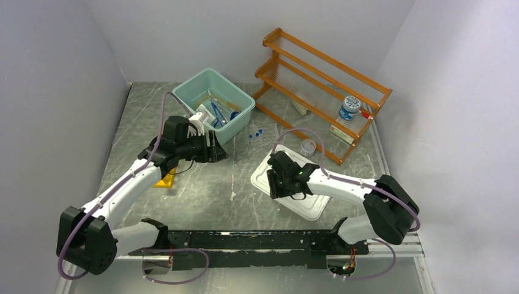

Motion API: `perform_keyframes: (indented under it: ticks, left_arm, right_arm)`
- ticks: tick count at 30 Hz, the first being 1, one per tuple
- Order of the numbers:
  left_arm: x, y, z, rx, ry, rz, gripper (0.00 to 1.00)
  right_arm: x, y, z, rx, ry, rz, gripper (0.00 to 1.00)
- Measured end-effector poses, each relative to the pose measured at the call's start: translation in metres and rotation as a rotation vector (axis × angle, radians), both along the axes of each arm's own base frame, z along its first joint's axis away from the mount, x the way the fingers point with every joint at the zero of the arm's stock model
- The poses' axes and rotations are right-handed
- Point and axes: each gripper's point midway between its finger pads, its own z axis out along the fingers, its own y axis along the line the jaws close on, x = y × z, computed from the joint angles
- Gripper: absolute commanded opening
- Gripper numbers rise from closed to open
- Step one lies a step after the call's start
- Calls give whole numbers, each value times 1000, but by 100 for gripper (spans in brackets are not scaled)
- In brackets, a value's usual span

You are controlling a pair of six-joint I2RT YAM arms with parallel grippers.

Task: Organize the chemistry lab equipment

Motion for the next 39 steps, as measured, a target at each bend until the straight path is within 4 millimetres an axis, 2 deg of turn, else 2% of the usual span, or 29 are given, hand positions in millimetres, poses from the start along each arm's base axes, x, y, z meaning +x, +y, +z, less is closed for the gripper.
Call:
perform_keyframes:
  ticks: [3,9,14,18,24,31,34,39]
  left_arm:
    - [1,-1,-2,6,3,4,66]
    - [3,0,-4,20,-1,19,66]
    - [4,2,-5,33,-7,35,67]
    - [6,5,-3,41,-18,50,68]
    - [6,7,3,40,-35,68,68]
    - [3,11,7,32,-28,93,72]
    - [-2,11,5,17,-4,110,75]
    - [-19,8,-15,-24,87,113,78]
  right_arm:
    - [-2,6,-2,-9,-5,37,45]
    - [-7,31,-2,-29,-26,117,43]
    - [-2,43,-3,-65,-60,142,43]
    - [2,48,-5,-106,-91,173,34]
    - [5,59,-3,-127,-123,237,15]
    - [0,65,0,-110,-106,267,10]
    - [-8,64,7,-92,-89,283,10]
    - [-11,77,41,31,-123,288,9]
